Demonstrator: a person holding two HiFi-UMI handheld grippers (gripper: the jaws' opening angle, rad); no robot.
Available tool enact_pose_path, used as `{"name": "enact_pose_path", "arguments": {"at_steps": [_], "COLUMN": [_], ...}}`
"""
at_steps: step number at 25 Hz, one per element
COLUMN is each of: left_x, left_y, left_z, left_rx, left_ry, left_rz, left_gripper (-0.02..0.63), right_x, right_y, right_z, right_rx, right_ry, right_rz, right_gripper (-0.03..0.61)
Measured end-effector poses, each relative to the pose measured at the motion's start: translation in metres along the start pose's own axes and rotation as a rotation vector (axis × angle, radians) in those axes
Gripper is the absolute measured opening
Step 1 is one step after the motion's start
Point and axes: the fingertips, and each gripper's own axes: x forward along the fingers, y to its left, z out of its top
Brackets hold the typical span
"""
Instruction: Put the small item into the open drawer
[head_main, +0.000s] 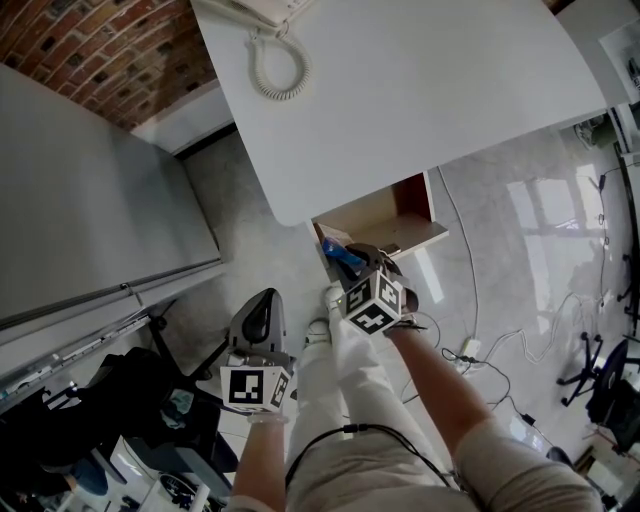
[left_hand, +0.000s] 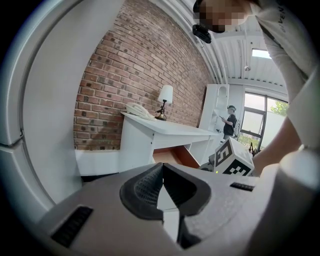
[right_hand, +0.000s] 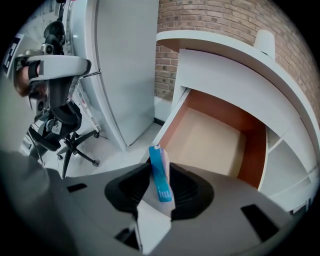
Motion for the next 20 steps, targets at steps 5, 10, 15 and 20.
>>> {"name": "enact_pose_path", "arguments": {"at_steps": [5,10,15,20], "left_x": [-0.002,-0.003,-0.003,-0.006], "left_y": [0.001,-0.001,-0.004,-0.008], "left_z": [0.002,0.006,0.015,0.028], "left_rx": [0.003,0.009,0.021,0.039], "left_ry": [-0.002,-0.01,-0.024,-0.047], "left_rz": [-0.003,-0.011,-0.023,-0.038], "left_gripper": [0.005,0.006,0.006,0.005], "right_x": [-0.004,-0.012,-0.029,-0.052], "right_y": [0.004,0.007,0.001,-0.004], "right_z": [0.004,0.005,0.011,0.017], "right_rx": [0.01,0.036,0.061,0.089], "right_ry": [-0.013,-0.03,-0.075,-0.12], "right_rz": [0.014,0.017,-0.013,-0.036], "right_gripper": [0.146,0.156,0.124,0.078]}}
